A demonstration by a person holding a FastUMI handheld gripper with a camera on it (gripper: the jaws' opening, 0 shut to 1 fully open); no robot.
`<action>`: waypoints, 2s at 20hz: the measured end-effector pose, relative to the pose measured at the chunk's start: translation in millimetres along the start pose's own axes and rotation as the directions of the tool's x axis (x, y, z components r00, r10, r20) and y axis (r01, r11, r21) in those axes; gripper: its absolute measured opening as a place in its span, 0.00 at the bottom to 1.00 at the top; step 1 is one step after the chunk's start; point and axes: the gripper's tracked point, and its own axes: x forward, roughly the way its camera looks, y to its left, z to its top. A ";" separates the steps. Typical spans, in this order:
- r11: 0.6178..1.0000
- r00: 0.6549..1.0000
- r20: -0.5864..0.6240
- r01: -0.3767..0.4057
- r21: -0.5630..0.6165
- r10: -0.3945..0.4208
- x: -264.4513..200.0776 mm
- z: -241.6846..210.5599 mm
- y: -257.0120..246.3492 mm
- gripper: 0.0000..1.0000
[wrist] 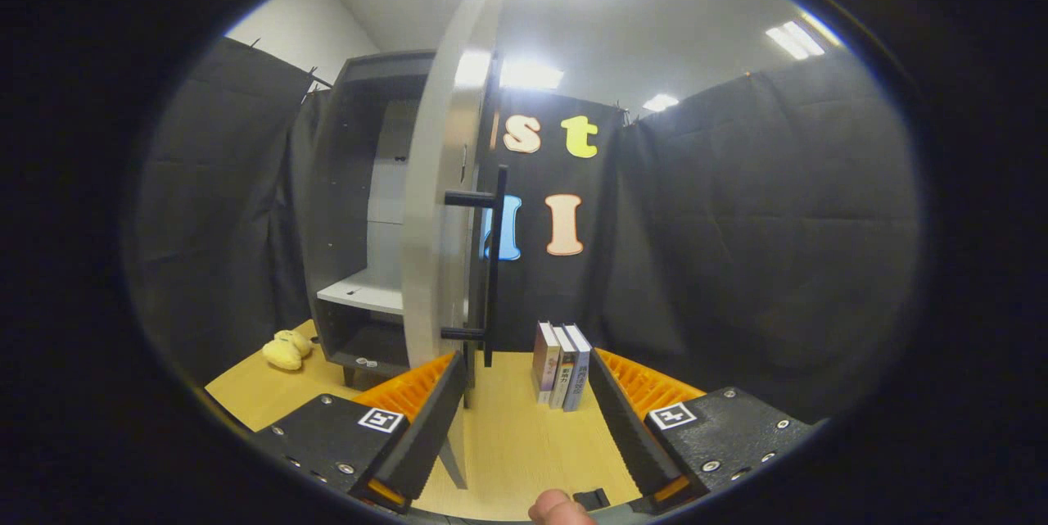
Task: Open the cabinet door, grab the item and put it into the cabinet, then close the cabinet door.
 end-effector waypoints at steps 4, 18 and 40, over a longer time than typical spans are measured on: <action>0.999 0.999 0.027 0.039 0.000 -0.039 -31.8 0.2 19.9 0.93; 0.992 1.000 -0.008 -0.020 0.124 0.021 3.1 -211.7 246.5 0.93; 0.992 0.972 -0.212 -0.079 0.093 0.098 48.4 -350.5 326.8 0.53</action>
